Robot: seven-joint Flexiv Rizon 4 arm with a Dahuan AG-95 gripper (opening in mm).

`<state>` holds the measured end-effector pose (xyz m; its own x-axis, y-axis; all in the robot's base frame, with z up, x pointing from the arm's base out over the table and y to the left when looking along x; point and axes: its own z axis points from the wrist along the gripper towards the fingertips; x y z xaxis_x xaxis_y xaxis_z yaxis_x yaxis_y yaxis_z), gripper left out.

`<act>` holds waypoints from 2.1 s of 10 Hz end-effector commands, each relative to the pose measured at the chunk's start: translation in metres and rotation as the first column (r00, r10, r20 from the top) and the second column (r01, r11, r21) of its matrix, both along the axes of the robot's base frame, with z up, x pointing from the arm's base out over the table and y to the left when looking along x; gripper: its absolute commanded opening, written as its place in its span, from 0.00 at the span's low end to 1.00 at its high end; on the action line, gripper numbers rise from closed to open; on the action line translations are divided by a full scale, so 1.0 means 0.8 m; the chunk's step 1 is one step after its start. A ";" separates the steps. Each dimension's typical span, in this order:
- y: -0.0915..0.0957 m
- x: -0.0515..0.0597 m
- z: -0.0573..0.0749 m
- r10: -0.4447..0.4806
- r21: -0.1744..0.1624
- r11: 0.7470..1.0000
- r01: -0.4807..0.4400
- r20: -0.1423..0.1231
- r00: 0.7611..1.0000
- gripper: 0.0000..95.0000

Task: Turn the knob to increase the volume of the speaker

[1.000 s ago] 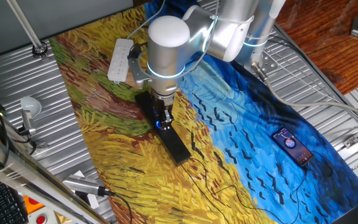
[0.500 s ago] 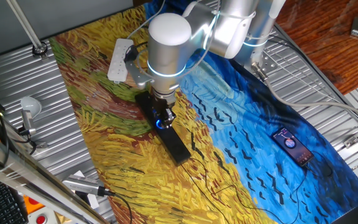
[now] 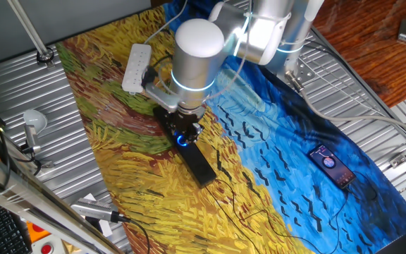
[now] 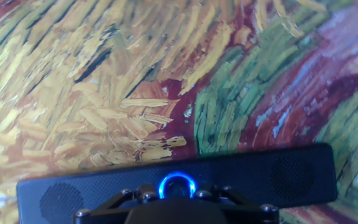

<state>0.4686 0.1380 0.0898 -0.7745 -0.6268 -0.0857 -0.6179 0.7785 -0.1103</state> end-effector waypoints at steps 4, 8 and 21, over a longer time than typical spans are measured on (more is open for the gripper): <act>0.001 0.001 0.001 0.888 -0.082 0.451 -0.889 -0.056 0.456 0.60; 0.001 0.002 -0.008 0.946 -0.035 0.317 -0.948 -0.058 0.318 0.60; -0.001 -0.013 -0.028 0.937 0.009 0.344 -0.939 -0.060 0.343 0.60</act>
<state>0.4563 0.1383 0.0700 0.3164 -0.9476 -0.0445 -0.9474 -0.3132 -0.0652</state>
